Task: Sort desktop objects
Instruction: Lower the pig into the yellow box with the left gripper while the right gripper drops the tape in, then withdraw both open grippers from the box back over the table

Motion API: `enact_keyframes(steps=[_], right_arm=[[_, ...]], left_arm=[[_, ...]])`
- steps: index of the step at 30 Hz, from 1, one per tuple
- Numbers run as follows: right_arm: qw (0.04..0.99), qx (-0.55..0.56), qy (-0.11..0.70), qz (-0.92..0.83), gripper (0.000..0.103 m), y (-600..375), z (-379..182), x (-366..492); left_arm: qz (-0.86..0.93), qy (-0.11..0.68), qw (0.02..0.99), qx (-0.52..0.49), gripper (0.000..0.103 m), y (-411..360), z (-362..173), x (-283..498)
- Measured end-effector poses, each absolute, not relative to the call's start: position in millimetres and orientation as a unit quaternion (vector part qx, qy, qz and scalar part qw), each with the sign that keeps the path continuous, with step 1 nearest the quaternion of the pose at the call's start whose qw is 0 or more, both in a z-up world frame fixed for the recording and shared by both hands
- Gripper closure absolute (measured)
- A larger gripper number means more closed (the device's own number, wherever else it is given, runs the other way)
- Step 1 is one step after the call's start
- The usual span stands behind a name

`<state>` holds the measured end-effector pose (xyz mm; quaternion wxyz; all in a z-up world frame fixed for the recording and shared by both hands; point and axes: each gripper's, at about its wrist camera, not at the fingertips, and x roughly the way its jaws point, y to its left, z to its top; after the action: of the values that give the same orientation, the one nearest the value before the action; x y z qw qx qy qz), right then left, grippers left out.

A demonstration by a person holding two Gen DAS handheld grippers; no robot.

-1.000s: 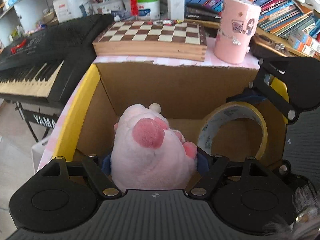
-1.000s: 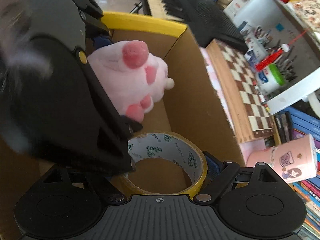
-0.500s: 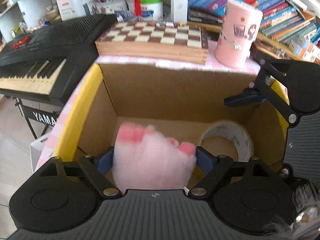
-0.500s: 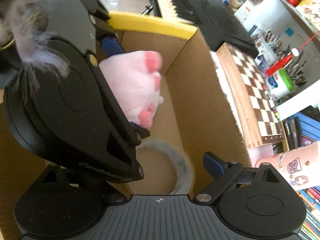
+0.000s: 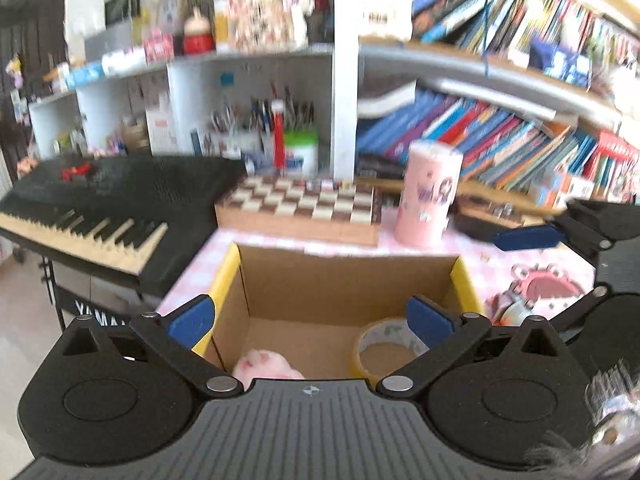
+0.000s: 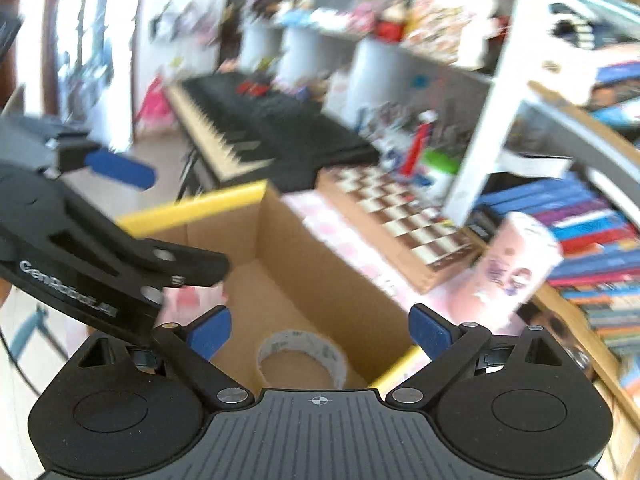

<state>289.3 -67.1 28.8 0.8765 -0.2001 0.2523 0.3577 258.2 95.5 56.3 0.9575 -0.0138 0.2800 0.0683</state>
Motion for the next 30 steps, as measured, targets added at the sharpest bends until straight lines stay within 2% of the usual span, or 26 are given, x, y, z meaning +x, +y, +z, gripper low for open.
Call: enact_keyframes(steps=[9, 19, 30], right_arm=[[0.938, -0.086, 0.216, 0.256, 0.006, -110.8, 56.8, 259.6], [0.963, -0.043, 0.200, 0.173, 0.006, -125.5, 57.0, 194.2], [0.971, 0.000, 0.232, 0.054, 0.006, -138.0, 30.1, 123.2]], left_arm=[[0.080, 0.192, 0.978, -0.036, 0.000, 94.9, 81.1, 196.5], [0.070, 0.187, 0.979, -0.040, 0.000, 88.3, 76.1, 143.5], [0.079, 0.195, 0.977, -0.028, 0.000, 83.6, 58.1, 82.0]])
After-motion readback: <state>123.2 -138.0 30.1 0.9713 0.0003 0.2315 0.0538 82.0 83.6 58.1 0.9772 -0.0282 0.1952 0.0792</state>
